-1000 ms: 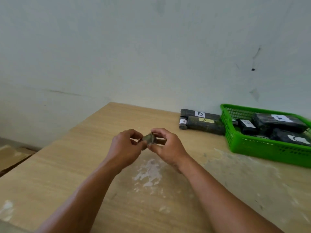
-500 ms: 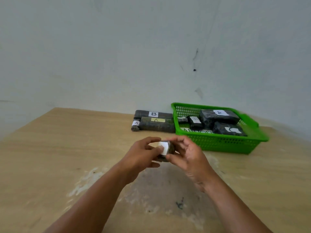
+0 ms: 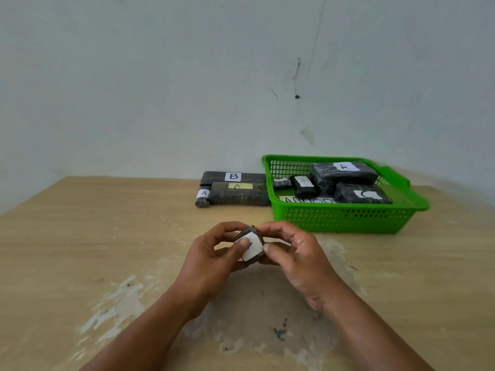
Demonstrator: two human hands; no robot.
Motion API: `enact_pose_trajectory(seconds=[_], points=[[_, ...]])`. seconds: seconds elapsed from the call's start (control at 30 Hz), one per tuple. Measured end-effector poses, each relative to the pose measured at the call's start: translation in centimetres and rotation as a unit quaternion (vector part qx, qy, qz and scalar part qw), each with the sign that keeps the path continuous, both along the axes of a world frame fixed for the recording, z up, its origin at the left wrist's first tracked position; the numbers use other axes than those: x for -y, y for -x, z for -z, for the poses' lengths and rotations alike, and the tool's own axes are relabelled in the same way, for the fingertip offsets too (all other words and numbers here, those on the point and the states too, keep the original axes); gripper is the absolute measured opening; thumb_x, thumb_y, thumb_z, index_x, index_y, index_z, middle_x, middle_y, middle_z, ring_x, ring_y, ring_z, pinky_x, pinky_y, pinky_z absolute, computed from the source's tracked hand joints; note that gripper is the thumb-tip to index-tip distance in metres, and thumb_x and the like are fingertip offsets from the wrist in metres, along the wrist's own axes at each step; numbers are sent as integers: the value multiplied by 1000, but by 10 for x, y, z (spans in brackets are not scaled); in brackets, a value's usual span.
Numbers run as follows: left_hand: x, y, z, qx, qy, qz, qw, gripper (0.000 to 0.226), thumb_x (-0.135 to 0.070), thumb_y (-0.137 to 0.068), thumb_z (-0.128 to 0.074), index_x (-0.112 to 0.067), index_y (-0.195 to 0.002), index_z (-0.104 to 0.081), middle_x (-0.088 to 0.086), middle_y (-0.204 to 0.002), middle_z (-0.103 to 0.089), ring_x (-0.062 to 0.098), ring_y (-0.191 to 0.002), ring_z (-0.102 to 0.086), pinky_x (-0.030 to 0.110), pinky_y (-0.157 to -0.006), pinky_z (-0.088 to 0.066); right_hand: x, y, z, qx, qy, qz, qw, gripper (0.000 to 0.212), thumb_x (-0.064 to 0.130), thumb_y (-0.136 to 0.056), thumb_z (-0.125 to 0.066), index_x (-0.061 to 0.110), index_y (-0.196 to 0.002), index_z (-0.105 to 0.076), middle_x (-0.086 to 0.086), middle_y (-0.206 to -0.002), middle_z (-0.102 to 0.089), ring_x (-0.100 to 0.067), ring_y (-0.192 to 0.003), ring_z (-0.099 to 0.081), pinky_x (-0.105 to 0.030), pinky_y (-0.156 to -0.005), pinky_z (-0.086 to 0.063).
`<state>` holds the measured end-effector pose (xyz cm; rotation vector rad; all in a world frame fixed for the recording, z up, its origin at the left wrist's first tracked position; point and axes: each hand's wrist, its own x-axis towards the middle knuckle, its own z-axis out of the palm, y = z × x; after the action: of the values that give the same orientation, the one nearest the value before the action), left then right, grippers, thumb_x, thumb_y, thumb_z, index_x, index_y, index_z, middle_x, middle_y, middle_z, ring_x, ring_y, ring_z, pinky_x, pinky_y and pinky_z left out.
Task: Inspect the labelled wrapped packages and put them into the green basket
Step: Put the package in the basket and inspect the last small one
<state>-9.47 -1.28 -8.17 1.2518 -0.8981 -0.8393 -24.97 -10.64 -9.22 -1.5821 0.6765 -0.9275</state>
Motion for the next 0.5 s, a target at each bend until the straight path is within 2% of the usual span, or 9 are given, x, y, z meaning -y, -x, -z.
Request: enact_pose_trajectory(seconds=[0.13, 0.23, 0.37, 0.43, 0.5], points=[[-2, 0, -2, 4, 6, 0, 1000, 14, -5, -93, -71, -13, -103, -77, 10, -98, -74, 29, -89, -79, 34, -77, -64, -6, 2, -4, 18, 0, -20, 1000, 25, -3, -97, -67, 14, -114, -74, -3, -112, -78, -19, -98, -76, -32, -83, -62], [-3, 1, -3, 37, 0, -2, 999, 13, -6, -92, -73, -14, -102, -77, 10, -99, -77, 24, -88, -79, 32, -78, -65, -12, 0, -5, 25, 19, -15, 999, 19, 5, -96, -73, 15, -111, -74, -4, -108, -78, -19, -100, -75, -37, -88, -63], [-4, 1, -2, 103, 0, -13, 995, 15, -12, -89, -78, -22, -101, -75, 3, -99, -78, 18, -90, -78, 35, -80, -64, -12, -2, -6, 32, 30, -1, 999, 14, 5, -96, -72, 14, -106, -73, -5, -105, -78, -18, -99, -75, -40, -90, -63], [-5, 0, -2, 91, 8, -26, 996, 18, -13, -86, -81, -22, -100, -72, 3, -100, -77, 18, -91, -79, 40, -84, -64, -11, 1, -8, 37, 29, 0, 999, 14, 3, -97, -70, 11, -107, -71, -5, -104, -78, -15, -97, -75, -39, -91, -61], [-6, -2, -4, 85, 19, -34, 996, 21, -17, -80, -84, -20, -97, -71, 2, -98, -78, 17, -91, -79, 38, -83, -64, -11, 2, -9, 41, 30, -5, 999, 14, 1, -96, -70, 10, -107, -71, -5, -102, -78, -13, -95, -74, -41, -94, -60]])
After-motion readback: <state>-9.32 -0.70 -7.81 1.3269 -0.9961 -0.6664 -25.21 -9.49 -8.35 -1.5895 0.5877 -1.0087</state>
